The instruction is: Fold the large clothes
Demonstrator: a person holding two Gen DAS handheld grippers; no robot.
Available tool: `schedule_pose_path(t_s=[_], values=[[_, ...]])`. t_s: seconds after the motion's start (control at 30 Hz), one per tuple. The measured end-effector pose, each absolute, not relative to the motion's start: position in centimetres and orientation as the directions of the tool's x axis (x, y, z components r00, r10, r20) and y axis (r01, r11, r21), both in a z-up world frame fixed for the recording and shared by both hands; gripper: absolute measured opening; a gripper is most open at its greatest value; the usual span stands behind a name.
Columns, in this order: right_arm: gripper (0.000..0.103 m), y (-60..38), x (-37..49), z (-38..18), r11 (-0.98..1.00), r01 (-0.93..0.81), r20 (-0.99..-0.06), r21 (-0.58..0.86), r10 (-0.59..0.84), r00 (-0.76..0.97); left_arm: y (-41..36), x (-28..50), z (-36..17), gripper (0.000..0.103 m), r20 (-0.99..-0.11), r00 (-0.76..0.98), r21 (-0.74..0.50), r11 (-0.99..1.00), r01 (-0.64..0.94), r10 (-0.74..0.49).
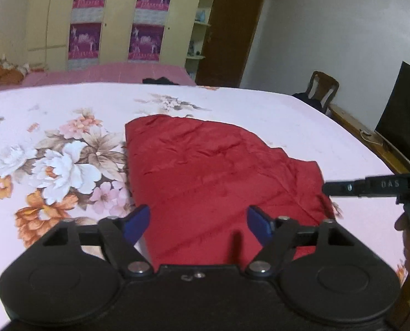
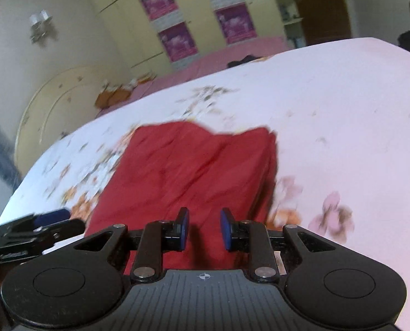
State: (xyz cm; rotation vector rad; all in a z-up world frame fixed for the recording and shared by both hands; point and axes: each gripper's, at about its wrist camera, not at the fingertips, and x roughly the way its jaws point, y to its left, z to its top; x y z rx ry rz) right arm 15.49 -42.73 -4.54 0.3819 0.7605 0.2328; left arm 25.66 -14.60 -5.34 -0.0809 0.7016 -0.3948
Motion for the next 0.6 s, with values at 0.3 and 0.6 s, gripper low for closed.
schedule_pose_path(t_s=[0.3, 0.6], values=[[0.024, -43.9, 19.7, -10.1, 0.920, 0.007, -0.701, 0.393, 0.294, 0.650, -15.7, 28.3, -8.4, 0.080, -0.695, 0.640, -0.174, 0.941, 0.290, -0.326], [0.075, -47.0, 18.2, -9.1, 0.865, 0.022, -0.639, 0.502, 0.354, 0.683, -13.6, 29.1, -8.5, 0.098, -0.700, 0.600, -0.323, 0.921, 0.216, -0.387]])
